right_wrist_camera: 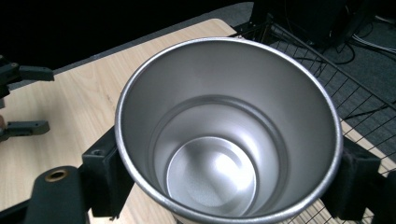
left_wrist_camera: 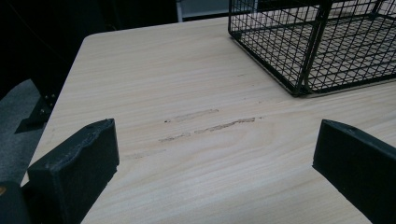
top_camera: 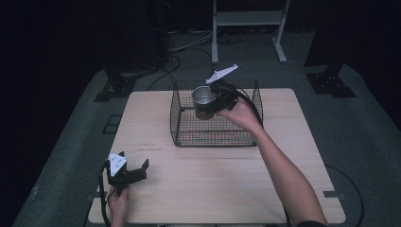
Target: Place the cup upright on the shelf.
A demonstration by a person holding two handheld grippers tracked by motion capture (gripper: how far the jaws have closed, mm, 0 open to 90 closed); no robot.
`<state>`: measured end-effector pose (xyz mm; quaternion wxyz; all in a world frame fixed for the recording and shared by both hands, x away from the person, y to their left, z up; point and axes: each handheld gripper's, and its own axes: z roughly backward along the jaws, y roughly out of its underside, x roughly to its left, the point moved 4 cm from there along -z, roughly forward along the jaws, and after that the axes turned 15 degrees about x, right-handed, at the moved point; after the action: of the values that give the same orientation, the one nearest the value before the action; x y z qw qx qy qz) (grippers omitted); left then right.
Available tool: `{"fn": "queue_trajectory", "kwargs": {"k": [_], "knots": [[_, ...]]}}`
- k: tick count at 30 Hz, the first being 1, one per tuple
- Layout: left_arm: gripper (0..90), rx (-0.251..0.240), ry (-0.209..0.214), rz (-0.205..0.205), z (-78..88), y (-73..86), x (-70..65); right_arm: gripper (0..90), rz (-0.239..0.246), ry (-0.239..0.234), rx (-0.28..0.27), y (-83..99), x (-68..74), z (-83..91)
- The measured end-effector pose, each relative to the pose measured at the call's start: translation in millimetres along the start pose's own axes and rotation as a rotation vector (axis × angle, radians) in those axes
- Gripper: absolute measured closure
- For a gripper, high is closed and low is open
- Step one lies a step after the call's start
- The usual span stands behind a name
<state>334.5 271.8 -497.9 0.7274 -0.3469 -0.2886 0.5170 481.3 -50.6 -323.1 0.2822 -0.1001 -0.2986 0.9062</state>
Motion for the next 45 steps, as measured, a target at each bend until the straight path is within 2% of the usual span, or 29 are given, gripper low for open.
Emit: {"fn": "queue_trajectory", "kwargs": {"k": [9, 17, 25, 28, 31, 34, 45], "knots": [[0.0, 0.002, -0.001, -0.002, 0.2, 0.1, 0.8, 18.0, -0.02, -0.002, 0.011, -12.4, -10.3, -4.4], [0.0, 0.004, -0.003, -0.004, 0.3, 0.1, 0.7, 18.0, -0.047, -0.003, 0.025, -18.7, -21.3, -19.4], [0.0, 0.001, 0.0, 0.003, 0.3, 0.1, 0.7, 18.0, -0.084, -0.025, 0.066, -13.6, -31.7, -45.4], [0.0, 0.004, -0.001, -0.001, 0.4, 0.3, 0.9, 18.0, -0.092, -0.026, 0.065, -12.4, -34.9, -48.7], [0.0, 0.004, -0.001, -0.003, 0.7, 0.4, 0.8, 18.0, -0.129, -0.033, 0.062, -6.9, -41.9, -55.5], [0.0, 0.0, 0.0, 0.001, 0.4, 0.2, 0.6, 18.0, -0.142, -0.033, 0.075, -2.7, -44.7, -59.9], [0.0, -0.003, -0.001, -0.001, 0.3, 0.1, 0.9, 18.0, -0.172, -0.027, 0.098, 7.4, -52.9, -71.4]]}}
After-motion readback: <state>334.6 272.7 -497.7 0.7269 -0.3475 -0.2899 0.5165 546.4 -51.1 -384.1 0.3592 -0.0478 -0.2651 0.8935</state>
